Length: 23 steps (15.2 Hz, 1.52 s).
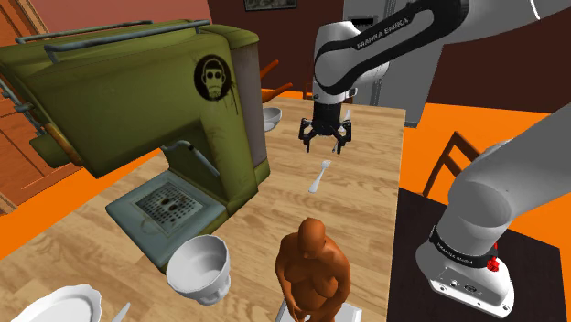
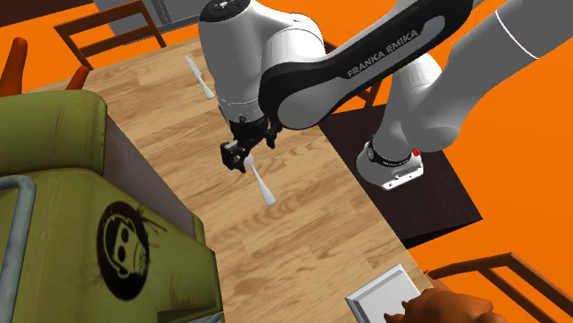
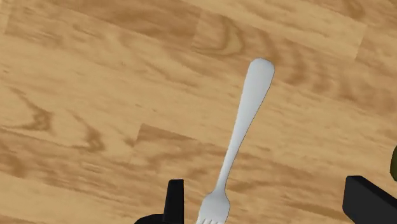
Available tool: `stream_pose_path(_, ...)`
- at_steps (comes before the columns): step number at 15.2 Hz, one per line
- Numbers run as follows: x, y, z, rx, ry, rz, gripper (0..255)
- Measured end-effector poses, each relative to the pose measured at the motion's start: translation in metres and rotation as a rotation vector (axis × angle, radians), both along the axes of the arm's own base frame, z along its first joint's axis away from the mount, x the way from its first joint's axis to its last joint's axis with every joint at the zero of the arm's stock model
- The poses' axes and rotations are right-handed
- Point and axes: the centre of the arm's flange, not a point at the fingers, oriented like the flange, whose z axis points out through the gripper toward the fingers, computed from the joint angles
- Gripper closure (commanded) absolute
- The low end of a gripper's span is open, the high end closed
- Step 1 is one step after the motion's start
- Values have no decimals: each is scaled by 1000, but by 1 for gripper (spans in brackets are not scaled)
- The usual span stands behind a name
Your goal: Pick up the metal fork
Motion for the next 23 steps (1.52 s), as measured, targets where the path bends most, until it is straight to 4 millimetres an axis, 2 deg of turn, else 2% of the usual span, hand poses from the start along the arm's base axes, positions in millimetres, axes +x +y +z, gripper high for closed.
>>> stream_pose_path(3, 8, 1, -42, 16, 44, -171, 0)
stream_pose_path(4, 11, -1, -49, 20, 55, -215, 0)
stream_pose_path(12, 13, -3, -94, 24, 65, -262, 0)
stream_pose_path(13, 14, -3, -96, 24, 65, -262, 255)
stream_pose_path(23, 14, -3, -98, 24, 65, -262, 255)
